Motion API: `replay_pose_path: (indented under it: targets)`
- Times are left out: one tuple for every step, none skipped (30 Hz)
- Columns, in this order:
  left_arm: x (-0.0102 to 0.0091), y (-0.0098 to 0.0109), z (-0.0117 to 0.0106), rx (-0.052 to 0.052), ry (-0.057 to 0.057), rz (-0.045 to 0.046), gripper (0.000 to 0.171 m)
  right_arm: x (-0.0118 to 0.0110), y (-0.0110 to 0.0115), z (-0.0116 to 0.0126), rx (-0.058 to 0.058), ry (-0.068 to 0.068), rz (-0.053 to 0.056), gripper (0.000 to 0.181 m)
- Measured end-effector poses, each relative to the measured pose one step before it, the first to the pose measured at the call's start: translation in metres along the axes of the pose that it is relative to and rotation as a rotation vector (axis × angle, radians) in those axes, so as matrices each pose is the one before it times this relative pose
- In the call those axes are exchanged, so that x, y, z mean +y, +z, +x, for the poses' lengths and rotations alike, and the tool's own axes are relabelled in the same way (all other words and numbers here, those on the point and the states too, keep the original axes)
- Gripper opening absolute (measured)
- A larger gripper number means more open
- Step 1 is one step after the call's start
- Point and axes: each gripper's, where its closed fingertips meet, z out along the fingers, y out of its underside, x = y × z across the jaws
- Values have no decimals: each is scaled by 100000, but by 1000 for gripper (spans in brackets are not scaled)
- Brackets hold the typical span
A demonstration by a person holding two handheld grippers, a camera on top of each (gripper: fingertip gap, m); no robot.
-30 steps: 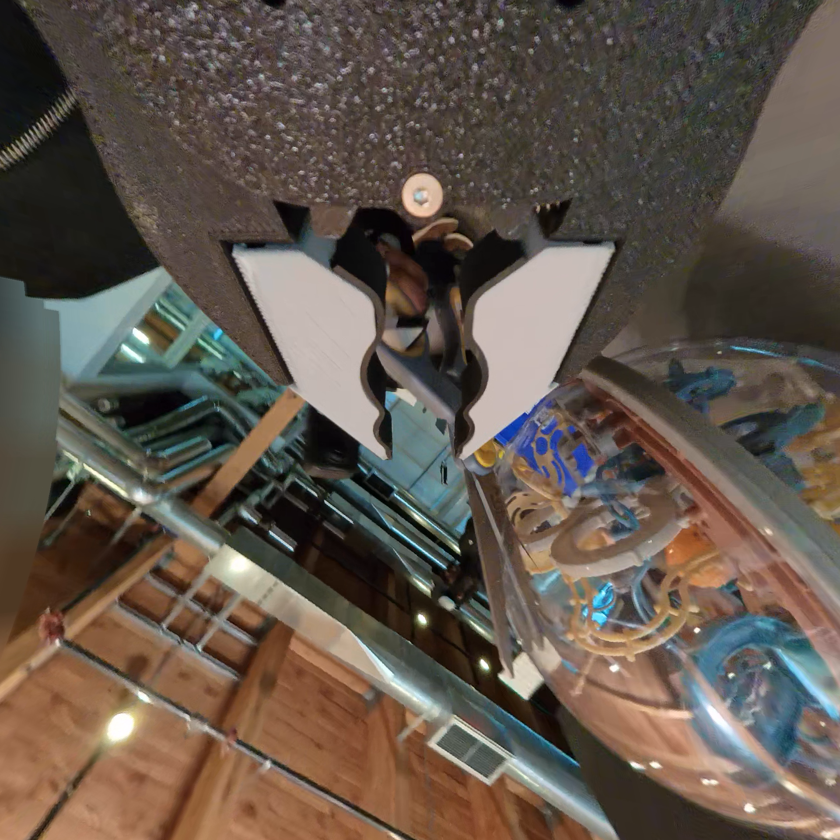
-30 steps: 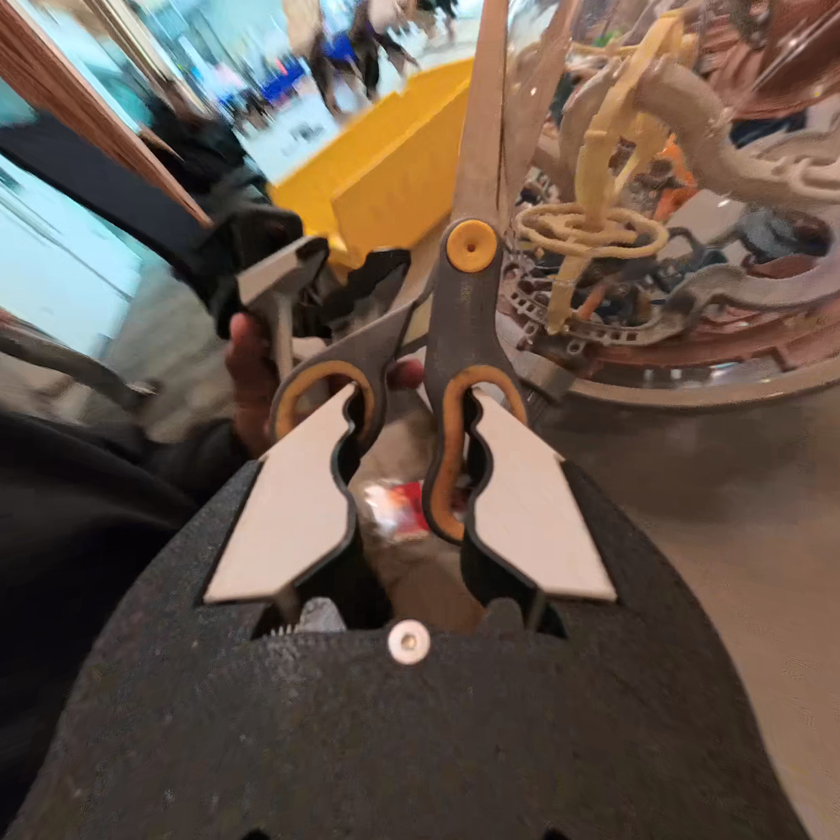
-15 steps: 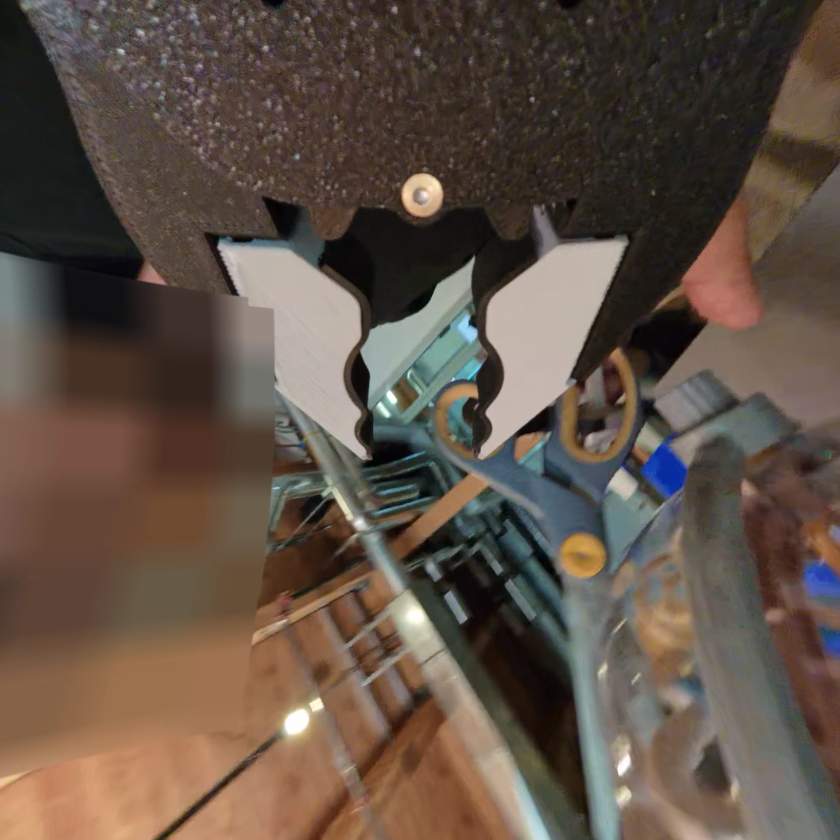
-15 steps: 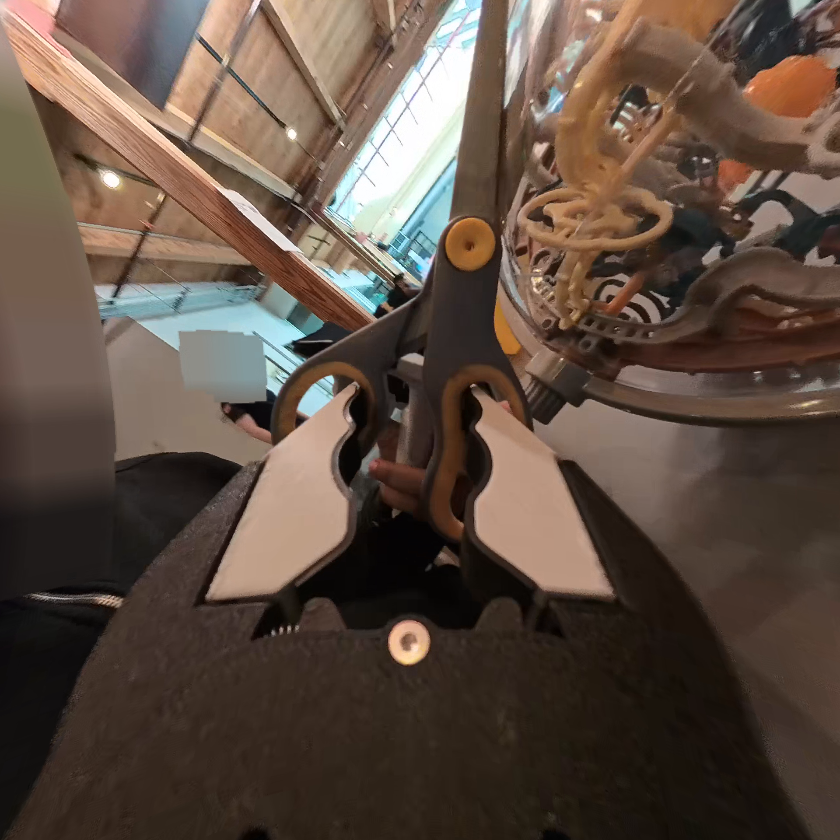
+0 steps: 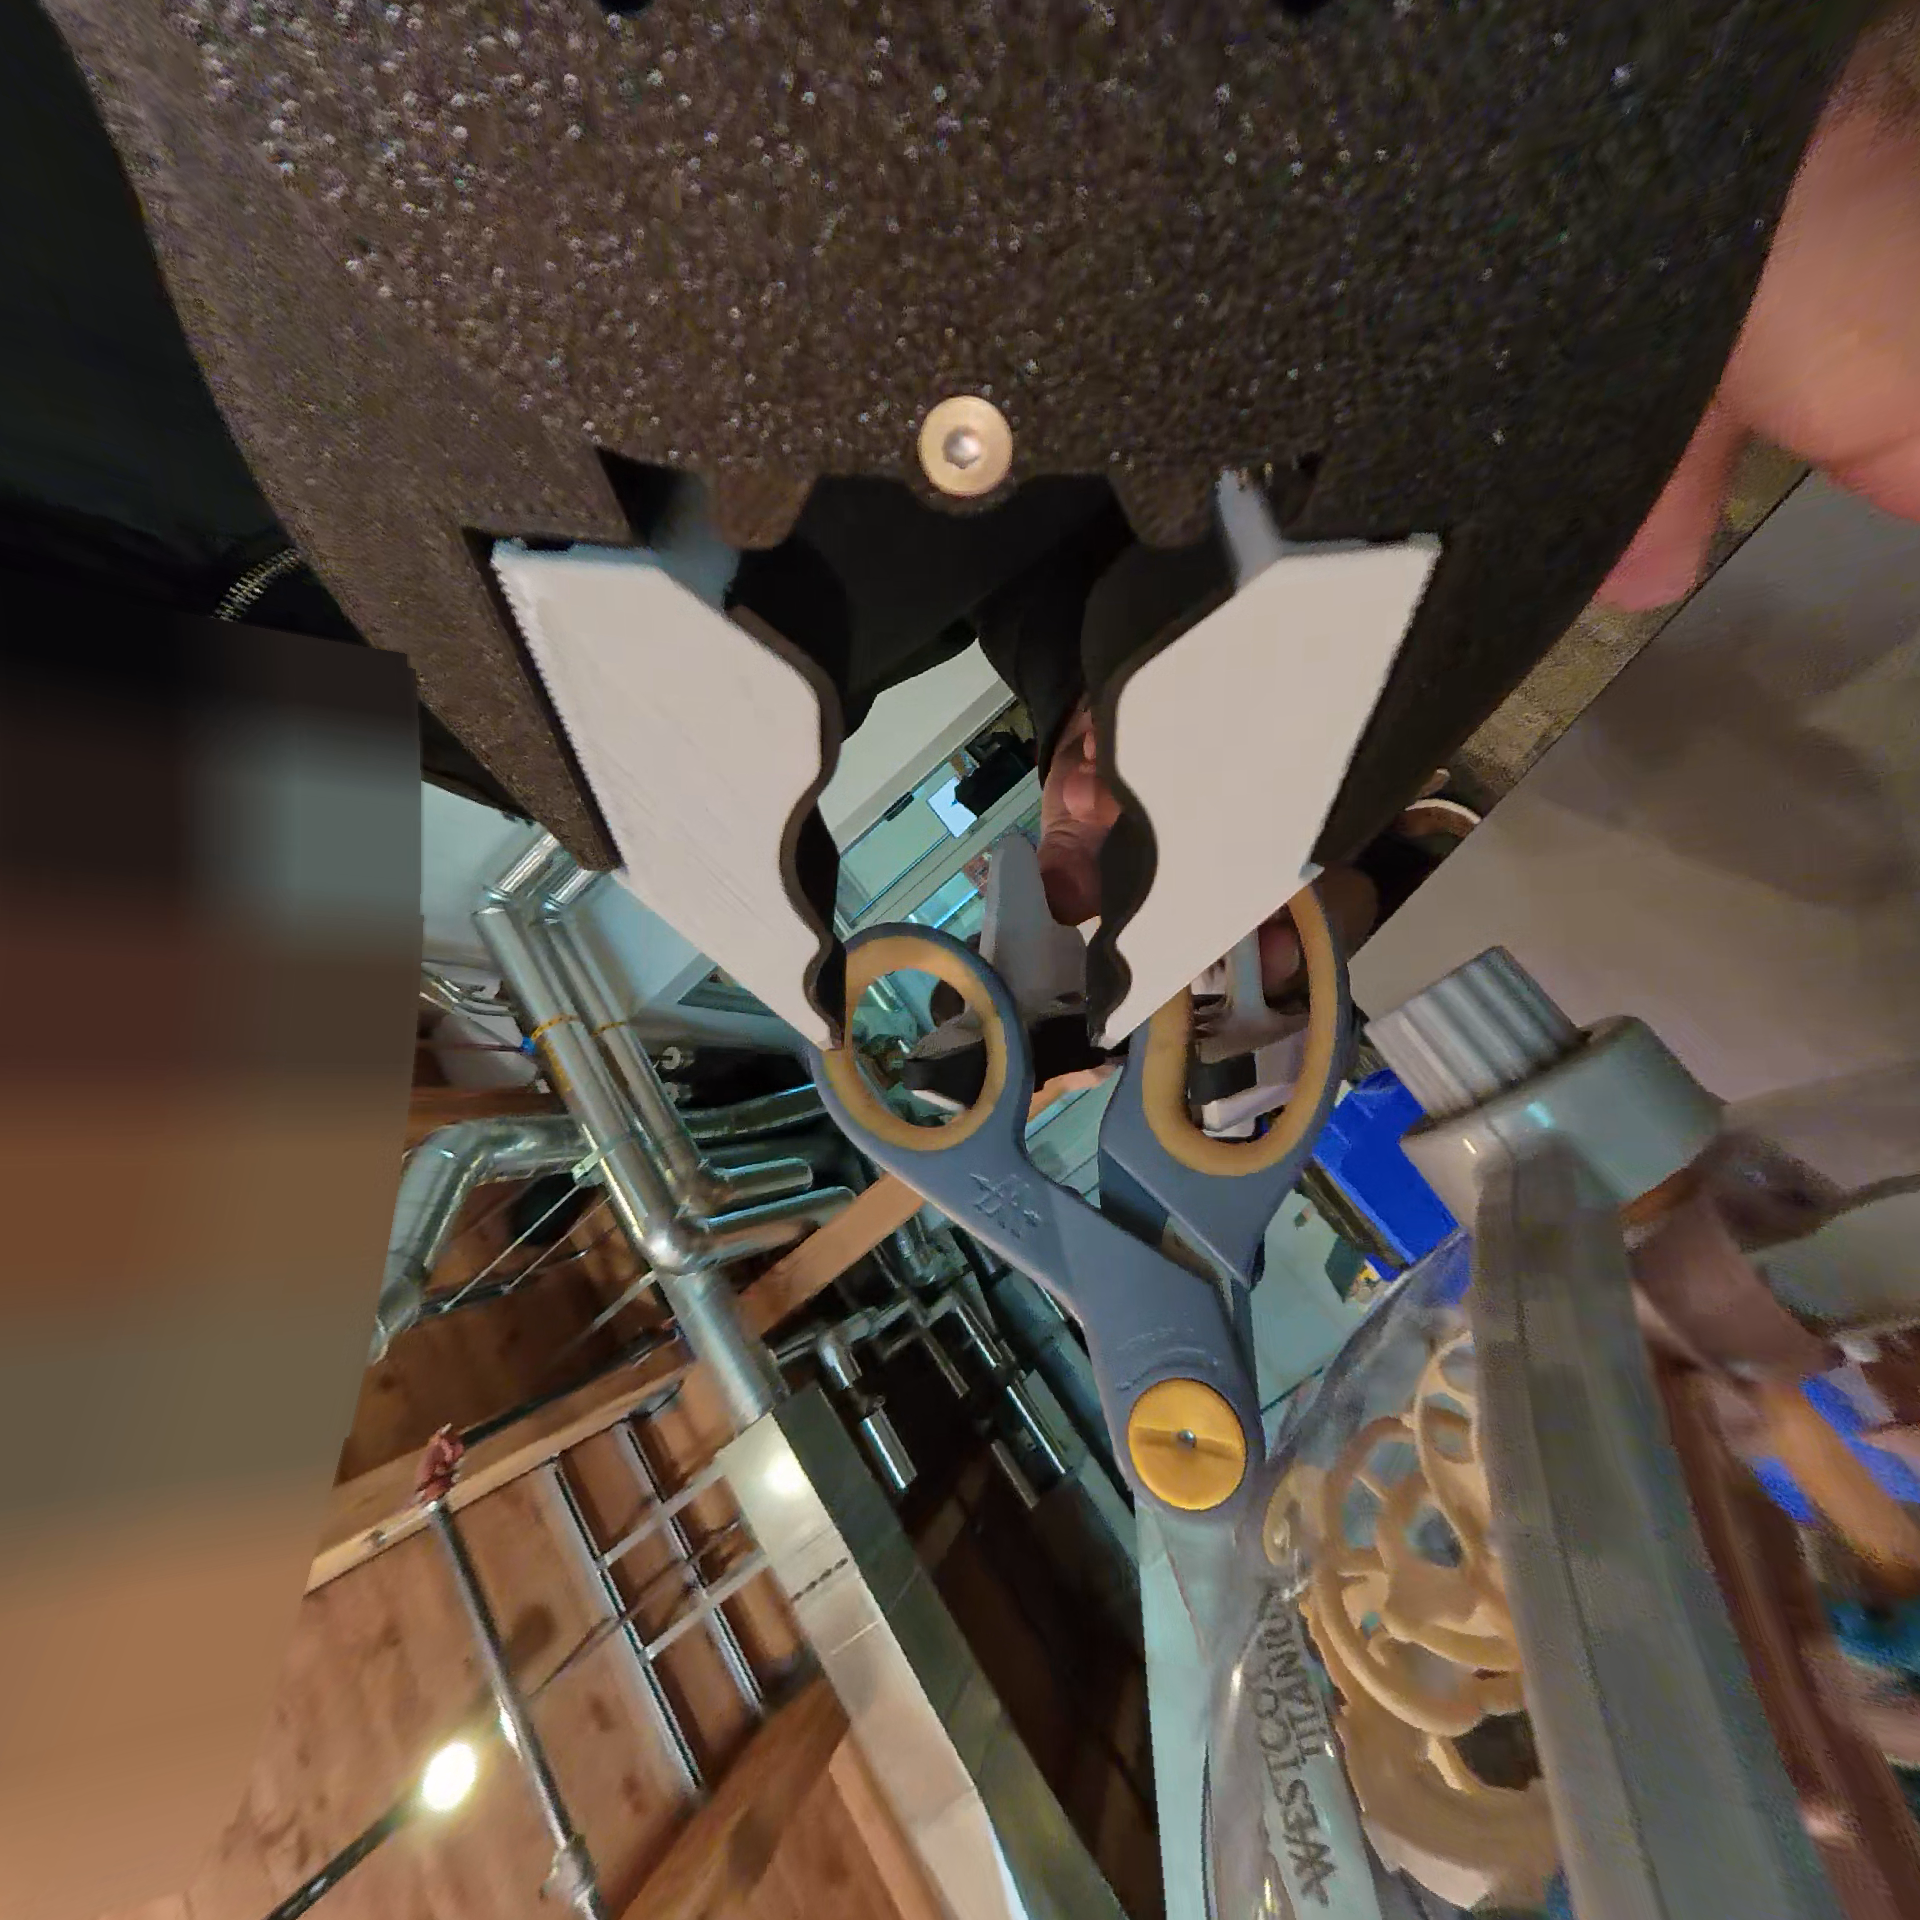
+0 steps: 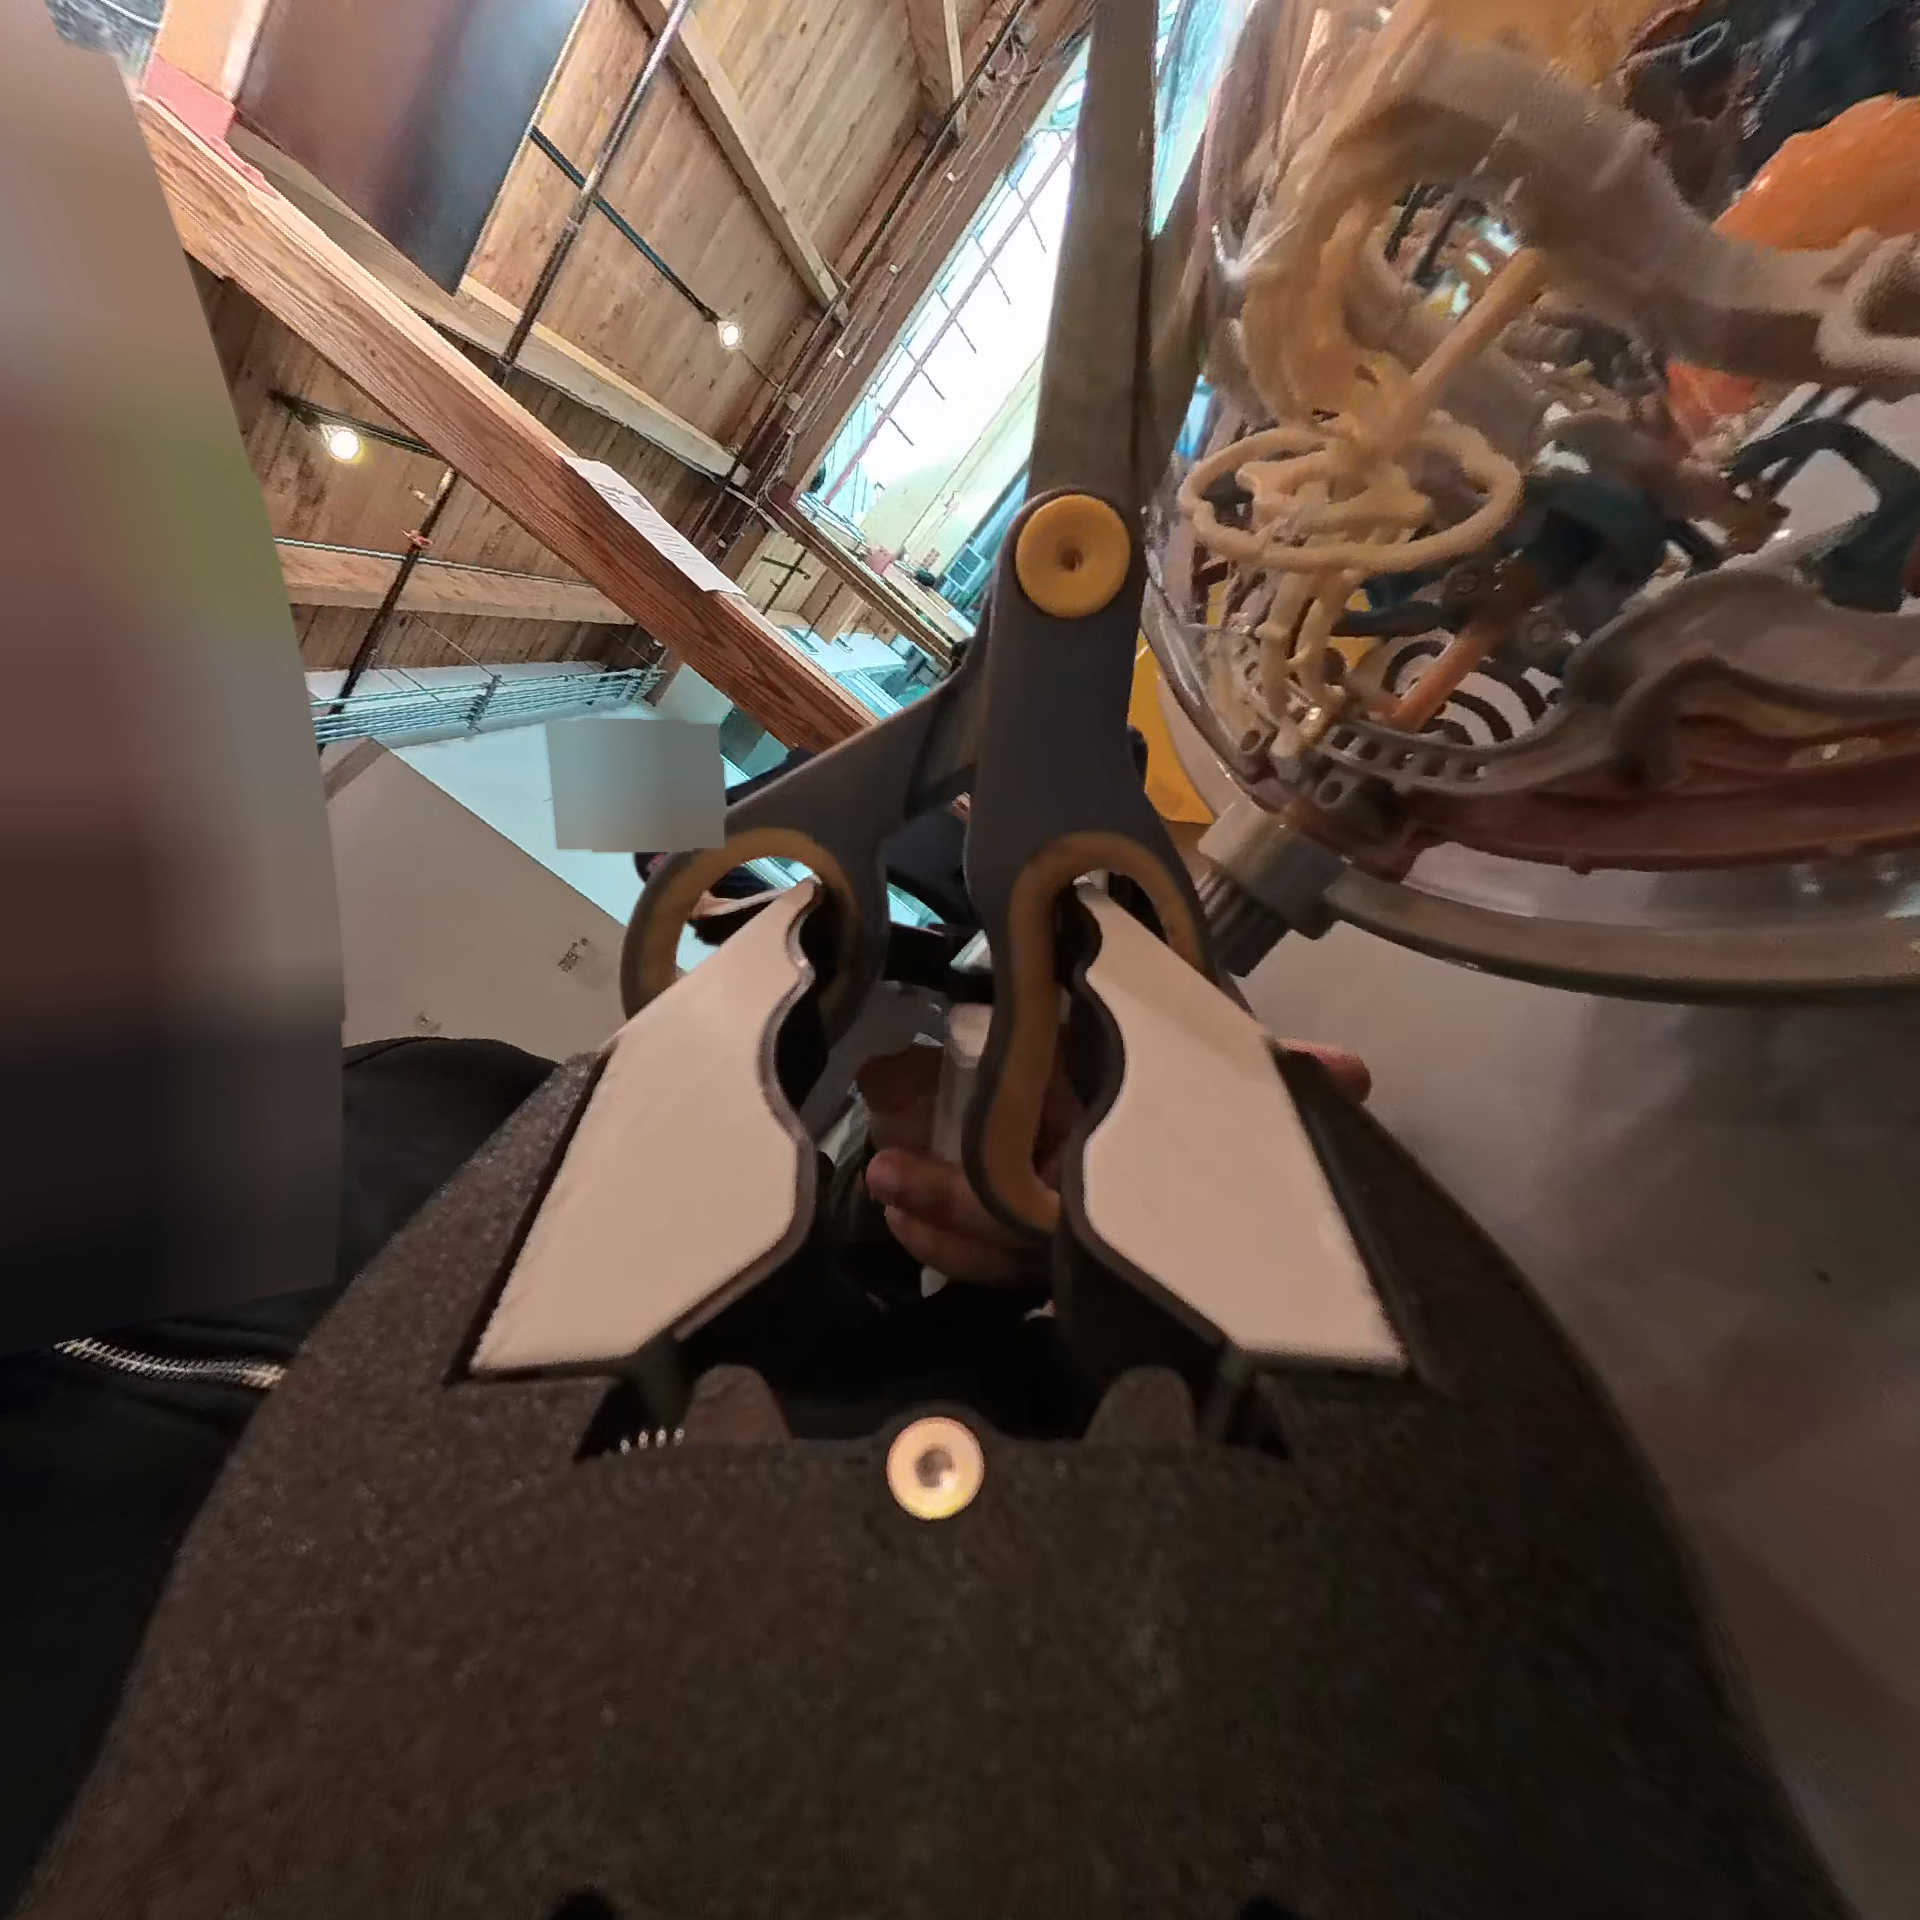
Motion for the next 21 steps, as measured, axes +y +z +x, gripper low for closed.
replay_pose_path:
  targets:
    - [-226, -114, -164, 252, -538, 923, 43, -94, -3, -73, -1366, 1214, 817, 40]
    - [-272, -237, -198, -502, 326, 1190, 43, -175, -62, -70, -1601, 1405, 1200, 40]
    - [-330, -118, -197, -3540, 1619, 921, 43, -230, -118, -63, -1484, 1218, 1540, 40]
    - [-251, -317, -757, -7252, 3001, 530, 42, -248, -145, -14, -965, 613, 1428, 40]
    - [-67, -221, -629, -6677, 5363, -627, 44, -249, -171, -8, -734, 688, 1286, 40]
    - [58, -124, -846, -8536, 6327, -1552, 44, -201, -158, 28, -159, 143, 846, 40]
    - [331, 156, -576, -6458, 5525, -3088, 44, -119, -93, 82, 583, -664, 265, 40]
    - [565, 305, -158, -3543, 2583, -4151, 44, -42, -34, 73, 858, -918, -193, 40]
    - [619, 407, 286, -244, -25, -3681, 44, 28, 45, 66, 823, -842, -404, 40]
    - [532, 400, 484, 1795, -1177, -2366, 44, 76, 78, 37, 593, -813, -542, 40]
    - [291, 324, 335, 2367, -2317, -343, 44, 12, 39, -106, -829, 329, -124, 40]
    - [-94, 85, 33, 1982, -3284, 1804, 43, -27, 15, -12, -491, 330, 284, 40]
    - [58, 40, -110, 1851, -2763, 322, 44, -14, 5, 88, 319, -490, 223, 40]
    - [96, -61, -90, 1672, -2247, 417, 44, -9, -18, 118, 615, -897, 134, 40]
    - [86, -13, -45, 1656, -3306, 304, 44, -9, -2, 42, 240, -514, 60, 40]
    - [44, 40, 52, 2017, -4351, 157, 44, 15, -10, 16, 41, -237, -69, 40]
    - [-165, 9, 348, 4906, -6115, 1129, 44, 100, 1, 25, 3, -572, -467, 40]
    - [-351, -109, 664, 7460, -5825, 1648, 52, 64, 12, -2, -110, -86, -207, 40]
    - [-235, -84, 258, 4232, -3510, 1260, 59, 105, 32, -21, -88, 31, -296, 40]
    - [52, -65, -193, -15, 116, -115, 59, 123, 80, 31, 477, -566, -368, 40]
    - [327, 86, -583, -4467, 3964, -1633, 59, 150, 117, 43, 698, -872, -541, 40]
